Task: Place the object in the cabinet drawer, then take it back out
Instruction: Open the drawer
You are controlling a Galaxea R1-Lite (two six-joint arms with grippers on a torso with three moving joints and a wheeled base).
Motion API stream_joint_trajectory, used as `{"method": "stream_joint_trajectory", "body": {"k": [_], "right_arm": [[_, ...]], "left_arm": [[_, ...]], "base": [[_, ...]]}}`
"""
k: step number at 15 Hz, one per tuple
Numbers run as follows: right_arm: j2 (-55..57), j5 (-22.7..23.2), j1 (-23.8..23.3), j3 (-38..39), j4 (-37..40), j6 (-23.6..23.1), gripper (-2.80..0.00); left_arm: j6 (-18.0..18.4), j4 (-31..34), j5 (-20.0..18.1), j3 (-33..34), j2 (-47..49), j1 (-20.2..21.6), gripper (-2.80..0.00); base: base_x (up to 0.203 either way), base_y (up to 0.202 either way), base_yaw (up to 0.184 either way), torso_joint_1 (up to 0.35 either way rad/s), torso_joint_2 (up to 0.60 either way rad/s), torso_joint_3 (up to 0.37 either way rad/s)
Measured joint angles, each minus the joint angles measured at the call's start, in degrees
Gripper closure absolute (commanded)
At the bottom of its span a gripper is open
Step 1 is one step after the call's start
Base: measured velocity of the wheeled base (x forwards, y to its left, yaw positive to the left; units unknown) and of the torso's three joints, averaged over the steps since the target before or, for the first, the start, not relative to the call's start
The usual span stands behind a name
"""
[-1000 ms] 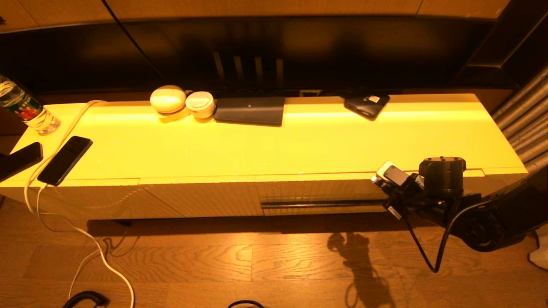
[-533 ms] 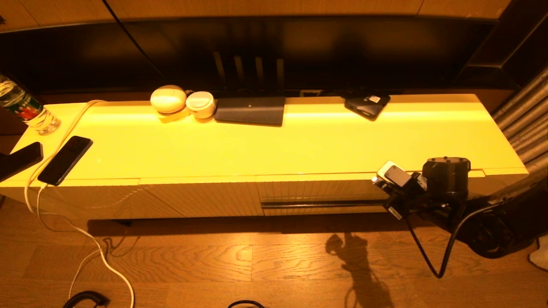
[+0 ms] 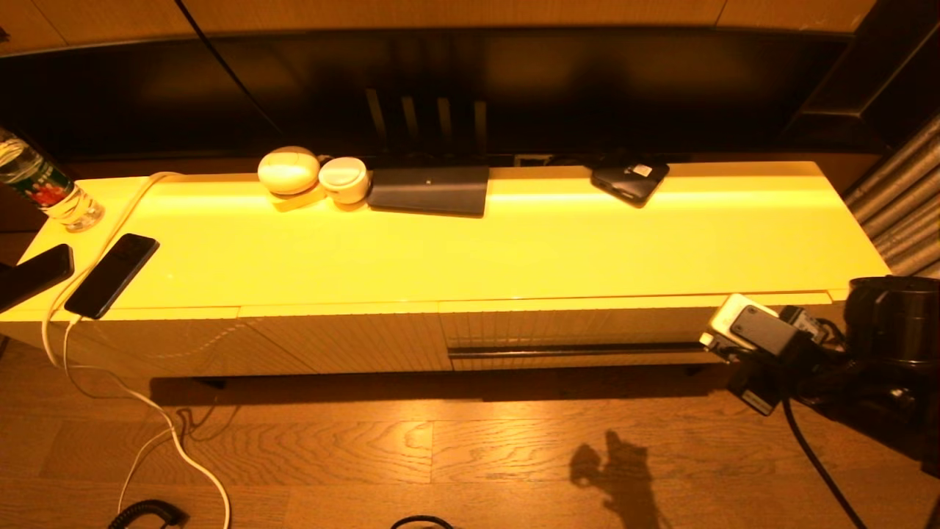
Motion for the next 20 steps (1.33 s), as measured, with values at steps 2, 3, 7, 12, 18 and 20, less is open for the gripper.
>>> {"method": "stream_joint_trajectory", "body": {"k": [2,3,7,12,18,20], "right_arm": [[-7.95,0.45,0.00,2.95,6.49,-1.32,0.00],[-12.17,0.86,0.00,4.17,10.55,-2.16,0.00],[-23.92,5.92,-0.09,7.92,27.54,-12.68,0.00],[-21.37,13.73,-0.70,9.25,28.99,-23.00,0.00],[-3.89,21.48,-0.66,6.21,20.04,-27.71,0.00],[3.40,22.53,-0.61,5.42,14.05,-30.30,0.00]], "left_arm": [[0.00,0.00,0.02,0.00,0.00,0.00,0.00],[0.00,0.02,0.02,0.00,0.00,0.00,0.00],[-0.02,0.02,0.04,0.00,0.00,0.00,0.00],[-0.01,0.00,0.02,0.00,0.00,0.00,0.00],[-0.02,0.00,0.04,0.00,0.00,0.00,0.00],[-0.03,0.00,0.02,0.00,0.00,0.00,0.00]], "base": [[0.000,0.000,0.000,0.000,0.00,0.000],[0.000,0.000,0.000,0.000,0.00,0.000],[0.000,0.000,0.000,0.000,0.00,0.000],[0.000,0.000,0.000,0.000,0.00,0.000],[0.000,0.000,0.000,0.000,0.00,0.000],[0.000,0.000,0.000,0.000,0.00,0.000]]}}
